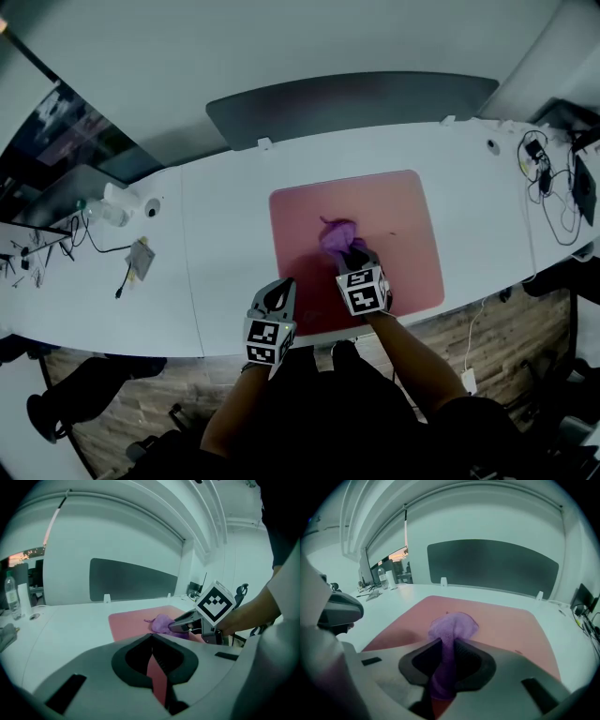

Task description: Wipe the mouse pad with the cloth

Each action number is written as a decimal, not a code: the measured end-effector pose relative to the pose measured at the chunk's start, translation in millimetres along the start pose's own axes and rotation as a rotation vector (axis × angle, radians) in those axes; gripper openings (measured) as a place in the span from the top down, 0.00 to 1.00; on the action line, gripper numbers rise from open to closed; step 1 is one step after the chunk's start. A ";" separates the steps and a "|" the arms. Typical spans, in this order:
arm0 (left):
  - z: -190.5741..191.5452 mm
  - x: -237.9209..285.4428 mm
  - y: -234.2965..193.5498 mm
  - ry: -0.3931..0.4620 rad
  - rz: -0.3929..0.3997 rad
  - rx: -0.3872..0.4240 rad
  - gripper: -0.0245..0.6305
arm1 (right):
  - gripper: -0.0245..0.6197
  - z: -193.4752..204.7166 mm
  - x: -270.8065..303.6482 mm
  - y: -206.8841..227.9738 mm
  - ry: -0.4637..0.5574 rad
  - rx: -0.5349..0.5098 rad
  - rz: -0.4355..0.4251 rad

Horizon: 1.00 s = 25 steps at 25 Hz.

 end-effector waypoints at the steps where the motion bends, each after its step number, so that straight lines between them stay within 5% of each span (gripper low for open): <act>1: -2.0 2.9 2.2 0.001 0.008 0.004 0.93 | 0.82 -0.1 -2.1 9.0 0.006 0.007 0.018; 25: -30.4 40.9 54.0 0.000 0.094 0.073 0.93 | 0.82 22.4 -60.8 170.4 0.010 0.069 0.327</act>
Point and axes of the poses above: the fingertips, and each gripper's own axes: x forward along the fingers, y to its right, z out of its underside, the point moved 10 cm from there along -x, backward along the fingers, and after that the axes turned 14 degrees about x, right-handed, at the moved point
